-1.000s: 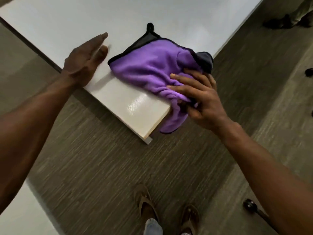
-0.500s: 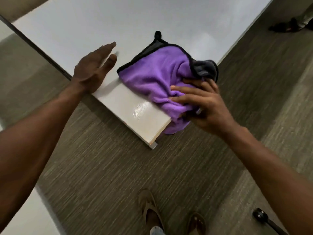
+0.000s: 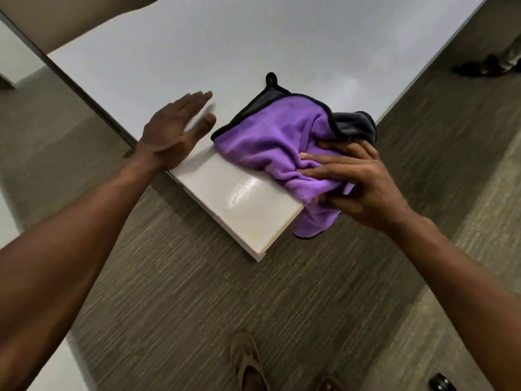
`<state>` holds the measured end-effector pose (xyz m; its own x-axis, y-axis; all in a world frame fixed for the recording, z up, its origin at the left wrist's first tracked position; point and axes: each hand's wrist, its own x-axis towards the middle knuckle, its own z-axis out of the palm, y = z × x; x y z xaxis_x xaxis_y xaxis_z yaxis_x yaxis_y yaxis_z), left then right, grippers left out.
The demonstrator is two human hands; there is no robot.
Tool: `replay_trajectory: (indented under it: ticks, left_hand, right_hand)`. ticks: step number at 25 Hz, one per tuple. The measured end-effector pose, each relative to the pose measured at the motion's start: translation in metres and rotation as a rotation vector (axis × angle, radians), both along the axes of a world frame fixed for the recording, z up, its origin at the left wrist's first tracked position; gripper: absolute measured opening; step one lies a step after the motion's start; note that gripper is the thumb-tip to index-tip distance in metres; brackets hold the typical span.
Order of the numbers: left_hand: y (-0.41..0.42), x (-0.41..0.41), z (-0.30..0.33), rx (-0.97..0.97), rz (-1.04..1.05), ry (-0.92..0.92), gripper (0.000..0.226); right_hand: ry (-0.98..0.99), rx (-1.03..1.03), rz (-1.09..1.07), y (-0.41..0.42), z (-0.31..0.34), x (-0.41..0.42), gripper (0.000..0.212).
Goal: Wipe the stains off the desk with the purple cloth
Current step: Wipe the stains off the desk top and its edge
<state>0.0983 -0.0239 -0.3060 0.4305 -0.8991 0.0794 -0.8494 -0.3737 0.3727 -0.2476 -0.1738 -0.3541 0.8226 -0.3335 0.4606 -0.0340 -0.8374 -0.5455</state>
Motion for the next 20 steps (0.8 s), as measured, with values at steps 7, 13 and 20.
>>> replay_trajectory:
  ticks: [7,13,20]
  left_hand:
    - [-0.006,0.003,0.0,0.139,-0.003,-0.134,0.086]
    - [0.006,0.003,-0.006,0.139,-0.101,-0.092,0.083]
    - [0.014,-0.003,-0.01,0.01,-0.156,-0.152,0.071]
  right_hand:
    - [-0.087,0.004,0.022,0.052,-0.014,0.006,0.042]
    - [-0.082,0.083,-0.05,0.013,-0.001,0.007,0.03]
    - [-0.057,0.098,0.053,0.077,-0.014,-0.008,0.037]
